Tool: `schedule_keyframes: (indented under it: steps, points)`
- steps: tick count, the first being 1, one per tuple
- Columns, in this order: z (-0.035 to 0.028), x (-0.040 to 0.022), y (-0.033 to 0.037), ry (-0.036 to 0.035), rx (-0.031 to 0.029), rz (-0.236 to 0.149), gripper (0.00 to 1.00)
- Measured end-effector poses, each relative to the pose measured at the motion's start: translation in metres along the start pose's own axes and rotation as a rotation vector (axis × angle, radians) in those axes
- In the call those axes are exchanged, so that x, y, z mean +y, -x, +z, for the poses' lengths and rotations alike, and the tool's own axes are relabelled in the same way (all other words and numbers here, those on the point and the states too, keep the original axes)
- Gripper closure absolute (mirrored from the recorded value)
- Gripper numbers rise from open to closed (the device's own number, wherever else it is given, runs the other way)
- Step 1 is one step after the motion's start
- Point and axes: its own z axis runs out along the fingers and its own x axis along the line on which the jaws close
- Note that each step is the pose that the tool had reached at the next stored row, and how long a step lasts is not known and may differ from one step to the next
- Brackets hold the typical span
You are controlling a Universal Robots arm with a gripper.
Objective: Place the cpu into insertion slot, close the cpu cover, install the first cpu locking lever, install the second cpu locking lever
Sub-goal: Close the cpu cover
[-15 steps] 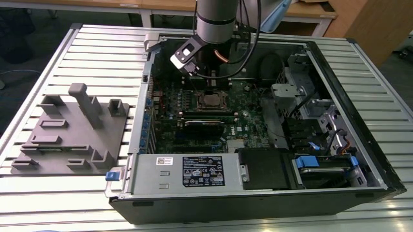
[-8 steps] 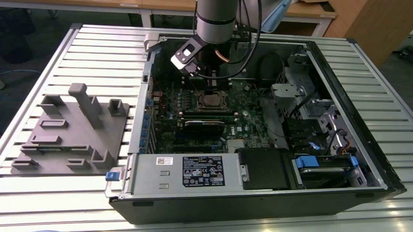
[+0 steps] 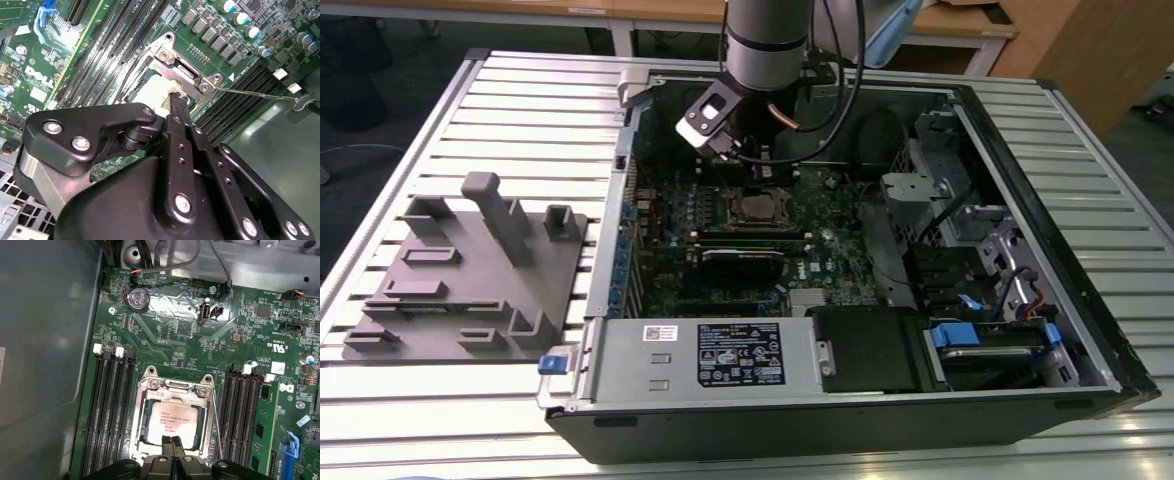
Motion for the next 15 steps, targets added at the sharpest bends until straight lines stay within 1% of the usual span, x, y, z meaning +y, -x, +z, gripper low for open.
schedule_keyframes:
  steps: [4,6,9,15]
  points:
    - [0.0000,0.0000,0.0000,0.0000,0.0000,-0.001,0.89]
    - [0.0000,0.0000,0.0000,-0.0001,0.0002,-0.010,0.89]
    - [0.0000,0.0000,0.0000,-0.0005,0.0010,-0.047,0.89]
    - [0.0003,0.0000,0.0000,-0.0014,0.0030,-0.145,0.89]
